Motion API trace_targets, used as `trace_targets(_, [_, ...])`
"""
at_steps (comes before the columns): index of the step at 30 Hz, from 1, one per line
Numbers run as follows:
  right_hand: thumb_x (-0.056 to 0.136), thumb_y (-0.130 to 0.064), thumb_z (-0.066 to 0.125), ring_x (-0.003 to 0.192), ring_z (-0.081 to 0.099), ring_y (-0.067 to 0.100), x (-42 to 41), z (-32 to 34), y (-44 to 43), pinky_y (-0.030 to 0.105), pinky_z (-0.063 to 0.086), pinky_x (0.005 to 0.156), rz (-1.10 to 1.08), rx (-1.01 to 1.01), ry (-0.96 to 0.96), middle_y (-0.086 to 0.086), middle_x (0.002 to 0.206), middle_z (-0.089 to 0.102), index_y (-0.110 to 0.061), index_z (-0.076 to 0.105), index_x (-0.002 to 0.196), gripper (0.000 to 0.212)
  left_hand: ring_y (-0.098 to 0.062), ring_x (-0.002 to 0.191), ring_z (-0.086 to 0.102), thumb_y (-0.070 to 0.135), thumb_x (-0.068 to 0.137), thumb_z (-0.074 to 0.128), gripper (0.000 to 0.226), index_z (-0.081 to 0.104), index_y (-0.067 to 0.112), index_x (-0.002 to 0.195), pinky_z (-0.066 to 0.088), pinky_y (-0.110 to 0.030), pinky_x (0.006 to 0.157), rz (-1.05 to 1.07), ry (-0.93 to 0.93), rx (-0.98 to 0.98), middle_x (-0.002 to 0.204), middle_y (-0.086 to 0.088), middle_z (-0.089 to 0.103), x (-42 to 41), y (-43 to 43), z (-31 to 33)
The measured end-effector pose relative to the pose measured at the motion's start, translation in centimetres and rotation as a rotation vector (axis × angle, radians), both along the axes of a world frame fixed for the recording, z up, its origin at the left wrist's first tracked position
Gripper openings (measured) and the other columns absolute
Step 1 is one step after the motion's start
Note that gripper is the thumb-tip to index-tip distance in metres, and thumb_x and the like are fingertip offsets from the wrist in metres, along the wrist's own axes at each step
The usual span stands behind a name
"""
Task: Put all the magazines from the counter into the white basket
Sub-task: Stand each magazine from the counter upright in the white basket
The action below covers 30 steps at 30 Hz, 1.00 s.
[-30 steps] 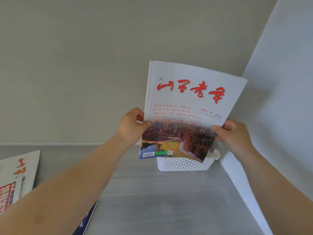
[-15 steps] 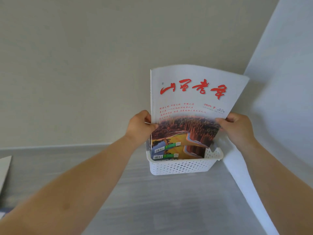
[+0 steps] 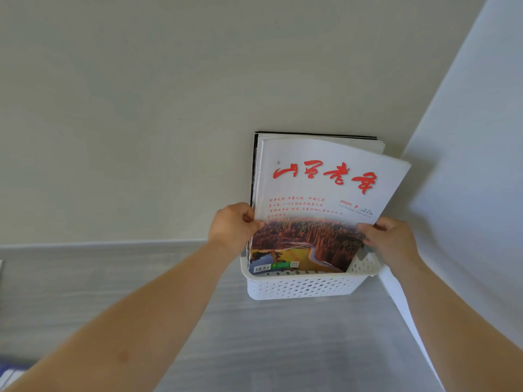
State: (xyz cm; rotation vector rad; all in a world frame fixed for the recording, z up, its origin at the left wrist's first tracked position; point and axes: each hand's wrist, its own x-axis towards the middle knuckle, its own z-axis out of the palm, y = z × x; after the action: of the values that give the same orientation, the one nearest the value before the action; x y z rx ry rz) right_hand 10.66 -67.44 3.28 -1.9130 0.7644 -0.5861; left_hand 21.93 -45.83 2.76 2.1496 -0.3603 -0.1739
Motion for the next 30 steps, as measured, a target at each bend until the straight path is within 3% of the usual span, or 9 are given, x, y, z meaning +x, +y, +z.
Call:
trace_targets(4, [0.082,-0.008,0.061,0.084,0.059,0.021,0.7,-1.0,-0.6,0.036,0.05,0.079,-0.001,0.0,0.001,0.012,0.116,0.065,-0.006,0.065,0.106,0.025,-0.017,0.073,0.054,0.021,0.079,0.064,0.015,0.053,0.017,0.07,0.041,-0.025,0.066,0.006,-0.011,0.026,0.076,0.001,0.058,0.4,-0.1,-0.6])
trace_targets(8, [0.083,-0.007,0.058,0.086,0.059,0.022,1.4,-1.2,-1.0,0.032,0.049,0.077,-0.026,0.059,-0.005,0.011,0.108,0.066,-0.014,0.064,0.091,0.012,-0.015,0.071,0.052,0.022,0.078,0.065,0.014,0.055,0.015,0.086,0.042,-0.023,0.061,0.058,-0.035,0.005,0.079,0.002,0.057,0.7,-0.2,-0.8])
trace_targets(10, [0.083,-0.005,0.056,0.086,0.057,0.021,1.7,-1.3,-1.1,0.033,0.047,0.077,-0.05,0.057,-0.022,0.012,0.103,0.066,-0.014,0.063,0.091,0.015,-0.017,0.078,0.055,0.019,0.078,0.066,0.035,0.051,0.014,0.109,0.044,-0.026,0.067,0.084,-0.044,-0.054,0.09,-0.001,0.059,0.7,-0.3,-0.8])
trace_targets(14, [0.083,-0.007,0.055,0.096,0.048,0.013,2.4,-1.3,-0.9,0.026,0.036,0.083,-0.133,0.087,-0.107,-0.003,0.111,0.05,-0.013,0.046,0.125,0.044,-0.022,0.111,0.055,0.012,0.084,0.058,0.062,0.028,0.024,0.136,0.049,-0.038,0.09,0.024,-0.086,-0.095,0.129,-0.003,0.054,0.6,-0.9,-0.8])
trace_targets(17, [0.084,-0.004,0.053,0.117,0.045,0.018,3.0,-1.3,-0.8,0.034,0.037,0.099,-0.054,0.248,-0.123,0.0,0.132,0.044,-0.016,0.027,0.138,0.061,-0.025,0.114,0.055,0.012,0.088,0.05,0.063,0.019,0.031,0.139,0.049,-0.039,0.087,-0.037,-0.129,-0.029,0.133,-0.002,0.051,0.7,-1.4,-0.8])
trace_targets(19, [0.084,-0.002,0.052,0.122,0.043,0.022,3.4,-1.4,-0.7,0.035,0.034,0.101,0.005,0.302,-0.098,0.005,0.139,0.042,-0.016,0.025,0.138,0.062,-0.027,0.112,0.056,0.014,0.089,0.047,0.063,0.013,0.032,0.139,0.051,-0.041,0.084,-0.046,-0.147,0.072,0.136,-0.002,0.049,0.7,-1.7,-0.7])
trace_targets(24, [0.082,0.002,0.048,0.111,0.046,0.021,4.3,-2.0,0.4,0.036,0.037,0.093,0.084,0.299,-0.019,0.006,0.121,0.053,-0.017,0.037,0.129,0.052,-0.027,0.1,0.06,0.022,0.093,0.038,0.063,0.0,0.024,0.143,0.053,-0.041,0.075,0.01,-0.191,0.269,0.137,-0.004,0.046,0.5,-2.3,-0.6])
trace_targets(30, [0.081,0.007,0.044,0.113,0.047,0.024,3.9,-1.9,0.0,0.041,0.04,0.099,0.115,0.276,-0.011,0.008,0.122,0.053,-0.016,0.037,0.129,0.054,-0.031,0.112,0.055,0.02,0.092,0.041,0.062,0.004,0.023,0.142,0.049,-0.044,0.086,-0.004,-0.131,0.19,0.141,-0.005,0.042,0.8,-2.6,-0.7])
